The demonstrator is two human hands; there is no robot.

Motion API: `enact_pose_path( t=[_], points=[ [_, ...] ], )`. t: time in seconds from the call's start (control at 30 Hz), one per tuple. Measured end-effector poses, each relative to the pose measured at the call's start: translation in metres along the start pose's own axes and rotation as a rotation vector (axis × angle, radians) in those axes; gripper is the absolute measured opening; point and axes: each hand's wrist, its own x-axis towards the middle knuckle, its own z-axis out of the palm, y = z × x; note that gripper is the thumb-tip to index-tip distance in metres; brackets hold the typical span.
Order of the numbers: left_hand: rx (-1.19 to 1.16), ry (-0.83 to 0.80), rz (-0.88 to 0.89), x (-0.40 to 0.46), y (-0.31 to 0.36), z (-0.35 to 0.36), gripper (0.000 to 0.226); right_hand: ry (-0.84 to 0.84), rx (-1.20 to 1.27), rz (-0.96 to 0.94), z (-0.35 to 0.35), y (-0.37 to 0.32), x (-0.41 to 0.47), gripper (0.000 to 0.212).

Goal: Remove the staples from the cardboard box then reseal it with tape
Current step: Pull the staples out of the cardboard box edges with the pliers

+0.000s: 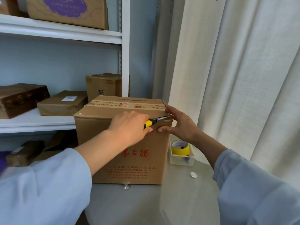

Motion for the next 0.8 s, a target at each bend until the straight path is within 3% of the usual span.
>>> enact_pose_path(
  t=[0.17,0.33,0.53,0.8],
  points=[
    [0.017,-0.002,0.0,-0.003,0.004,0.001,0.044,0.095,0.255,0.028,-0.014,-0.003,-0.002,0.072],
    [0.139,-0.051,0.076,0.013,-0.006,-0.022,0.055,0.154,0.228,0.017,-0.015,-0.005,-0.001,0.028],
    [0.073,-0.128,0.119,0.022,-0.021,-0.02,0.053,0.17,0.286,0.131,-0.012,-0.006,-0.002,0.037],
    [0.014,-0.033,0.04,0.011,-0.008,-0.006,0.048,0.214,0.292,0.16,-0.011,-0.013,-0.006,0.034]
  ],
)
